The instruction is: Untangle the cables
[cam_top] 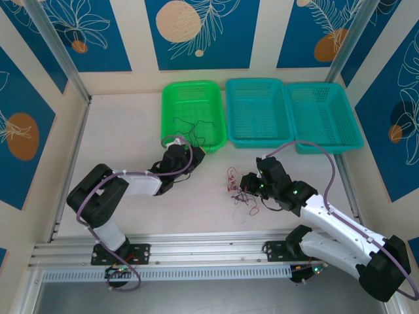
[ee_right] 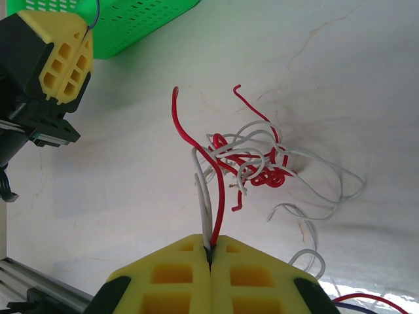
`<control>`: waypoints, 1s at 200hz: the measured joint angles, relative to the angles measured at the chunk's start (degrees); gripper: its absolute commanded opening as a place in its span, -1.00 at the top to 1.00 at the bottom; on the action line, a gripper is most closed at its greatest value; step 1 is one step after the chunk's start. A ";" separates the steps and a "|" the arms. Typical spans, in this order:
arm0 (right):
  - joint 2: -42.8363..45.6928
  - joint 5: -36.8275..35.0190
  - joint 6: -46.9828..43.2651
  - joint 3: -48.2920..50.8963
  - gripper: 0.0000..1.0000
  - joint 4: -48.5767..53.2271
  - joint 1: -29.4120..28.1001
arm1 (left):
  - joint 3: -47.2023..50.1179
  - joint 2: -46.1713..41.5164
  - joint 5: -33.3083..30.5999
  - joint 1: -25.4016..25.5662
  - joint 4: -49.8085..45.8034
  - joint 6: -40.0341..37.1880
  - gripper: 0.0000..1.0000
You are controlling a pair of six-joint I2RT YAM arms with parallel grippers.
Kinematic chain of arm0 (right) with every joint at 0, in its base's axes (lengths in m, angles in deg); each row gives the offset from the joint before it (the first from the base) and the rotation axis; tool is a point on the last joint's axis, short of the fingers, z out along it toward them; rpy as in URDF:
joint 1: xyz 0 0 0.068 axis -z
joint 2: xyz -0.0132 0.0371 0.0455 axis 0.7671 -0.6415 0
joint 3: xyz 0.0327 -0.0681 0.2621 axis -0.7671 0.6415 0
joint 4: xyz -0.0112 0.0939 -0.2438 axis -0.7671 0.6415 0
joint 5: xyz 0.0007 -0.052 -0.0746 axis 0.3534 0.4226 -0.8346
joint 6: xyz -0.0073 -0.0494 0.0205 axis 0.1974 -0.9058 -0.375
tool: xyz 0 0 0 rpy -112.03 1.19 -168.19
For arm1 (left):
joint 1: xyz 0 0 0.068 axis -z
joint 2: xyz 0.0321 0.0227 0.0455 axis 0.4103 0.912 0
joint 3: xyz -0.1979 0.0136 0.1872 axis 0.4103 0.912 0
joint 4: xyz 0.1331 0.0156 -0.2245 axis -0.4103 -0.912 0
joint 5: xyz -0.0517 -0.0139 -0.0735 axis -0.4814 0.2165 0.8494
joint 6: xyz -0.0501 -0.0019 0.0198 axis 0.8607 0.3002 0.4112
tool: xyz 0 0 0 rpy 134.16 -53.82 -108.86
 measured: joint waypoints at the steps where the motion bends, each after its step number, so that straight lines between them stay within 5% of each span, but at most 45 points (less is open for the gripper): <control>1: 0.00 -0.02 0.00 0.00 0.95 0.00 0.00 | 0.00 0.00 0.00 0.00 0.00 -0.02 1.00; 86: 0.00 -0.28 0.00 0.00 0.96 0.48 -0.37 | -2.89 -7.74 0.15 -0.55 -5.33 -2.84 1.00; 136: 0.02 -0.48 0.24 0.00 0.96 1.27 -0.74 | -13.20 -2.62 1.51 -7.63 -9.35 -7.02 1.00; 151: 0.31 -0.52 0.39 0.00 0.95 1.68 -0.83 | -16.96 1.07 3.08 -9.64 -10.40 -9.40 0.15; 163: 0.87 -0.68 0.42 -0.09 0.95 2.23 -0.96 | -18.80 2.82 4.46 -10.80 -11.37 -11.32 -0.29; 200: 3.15 -1.01 0.37 -0.22 0.95 3.06 -1.05 | -18.34 -2.69 5.66 -10.73 -18.32 -20.70 -0.54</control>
